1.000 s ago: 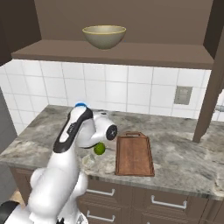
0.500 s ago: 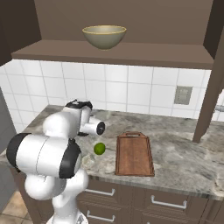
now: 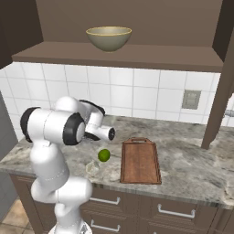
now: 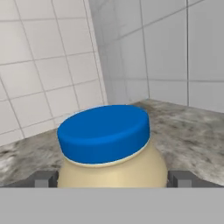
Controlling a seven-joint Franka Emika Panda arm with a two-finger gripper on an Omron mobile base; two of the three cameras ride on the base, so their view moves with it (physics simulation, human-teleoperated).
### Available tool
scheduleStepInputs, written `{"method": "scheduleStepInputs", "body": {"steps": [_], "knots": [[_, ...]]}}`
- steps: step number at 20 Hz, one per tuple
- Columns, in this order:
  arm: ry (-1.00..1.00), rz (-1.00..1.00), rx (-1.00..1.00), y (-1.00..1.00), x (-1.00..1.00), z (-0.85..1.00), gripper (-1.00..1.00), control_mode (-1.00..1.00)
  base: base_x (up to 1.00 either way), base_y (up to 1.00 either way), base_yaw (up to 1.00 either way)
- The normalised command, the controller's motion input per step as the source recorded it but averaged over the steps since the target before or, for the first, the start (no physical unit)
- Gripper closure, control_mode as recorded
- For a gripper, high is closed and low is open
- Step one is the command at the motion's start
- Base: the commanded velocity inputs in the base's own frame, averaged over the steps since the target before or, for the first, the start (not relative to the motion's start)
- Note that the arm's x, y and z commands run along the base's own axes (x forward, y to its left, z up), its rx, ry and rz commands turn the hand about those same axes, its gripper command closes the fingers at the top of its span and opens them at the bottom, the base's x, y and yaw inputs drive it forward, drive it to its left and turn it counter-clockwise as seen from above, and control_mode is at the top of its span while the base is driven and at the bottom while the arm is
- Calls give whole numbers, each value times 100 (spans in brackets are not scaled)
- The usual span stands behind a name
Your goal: Open the cabinet. Place the bowl and condiment on the counter. Then place the lime and garlic on the cutting board.
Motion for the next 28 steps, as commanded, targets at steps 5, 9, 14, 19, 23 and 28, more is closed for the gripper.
{"method": "scheduleStepInputs", "body": {"steps": [5, 9, 14, 19, 23, 28], "knots": [[-1, 11, -10, 12, 25, -40, 100, -100, 0, 0, 0], [-2, 9, -8, 9, 11, -35, 100, -100, 0, 0, 0], [-7, 10, -8, 9, 0, -31, -100, -100, 0, 0, 0], [-11, 7, -3, 0, -9, -3, -100, -100, 0, 0, 0], [-6, 2, 0, -3, -28, 21, -100, -100, 0, 0, 0], [0, 0, 0, -18, -30, 60, -100, -100, 0, 0, 0]]}}
